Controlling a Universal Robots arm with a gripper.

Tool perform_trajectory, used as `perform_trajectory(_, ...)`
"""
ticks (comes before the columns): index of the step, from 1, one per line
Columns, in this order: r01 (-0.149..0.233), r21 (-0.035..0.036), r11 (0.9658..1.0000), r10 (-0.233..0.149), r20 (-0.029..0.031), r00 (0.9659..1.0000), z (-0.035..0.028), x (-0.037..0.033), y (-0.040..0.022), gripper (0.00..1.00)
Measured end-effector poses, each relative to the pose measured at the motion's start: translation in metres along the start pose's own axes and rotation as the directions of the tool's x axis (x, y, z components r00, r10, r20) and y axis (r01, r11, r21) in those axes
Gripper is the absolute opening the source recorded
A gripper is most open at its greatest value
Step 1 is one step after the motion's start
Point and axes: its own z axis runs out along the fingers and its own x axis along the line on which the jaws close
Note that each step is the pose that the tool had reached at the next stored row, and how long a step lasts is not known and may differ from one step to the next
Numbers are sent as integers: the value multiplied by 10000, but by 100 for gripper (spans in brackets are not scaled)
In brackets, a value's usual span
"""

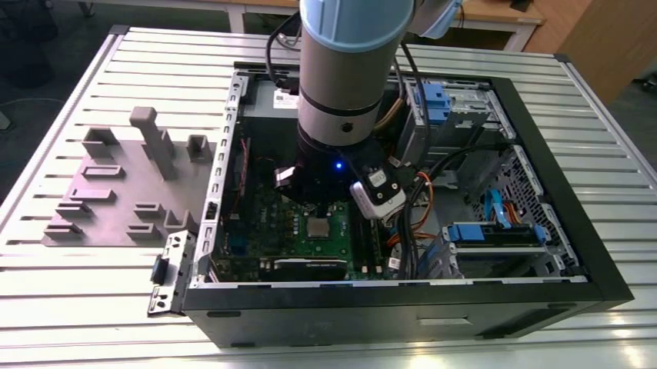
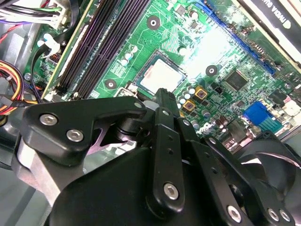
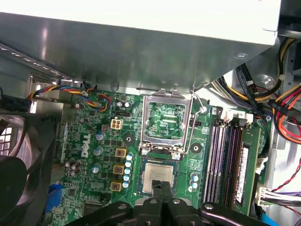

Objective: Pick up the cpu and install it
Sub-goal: 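Close the cpu cover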

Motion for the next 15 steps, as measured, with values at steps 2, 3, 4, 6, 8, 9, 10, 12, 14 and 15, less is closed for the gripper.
perform_trajectory(2,0,0,10000,0,0,10000,0,0,0,11)
perform_trajectory(3,1,0,10000,-1,0,10000,0,0,0,11)
perform_trajectory(4,1,0,10000,-1,0,10000,0,0,0,11)
perform_trajectory(6,1,0,10000,-1,0,10000,0,0,0,11)
perform_trajectory(8,17,0,10000,-17,0,10000,0,0,0,11)
perform_trajectory(9,41,1,10000,-41,-1,10000,0,0,0,11)
perform_trajectory(10,83,1,10000,-83,-2,10000,0,0,0,11)
perform_trajectory(12,215,2,9998,-215,-5,9998,0,0,-1,11)
perform_trajectory(14,357,4,9994,-357,-9,9994,0,0,-1,11)
perform_trajectory(15,439,5,9990,-439,-11,9990,0,0,-1,11)
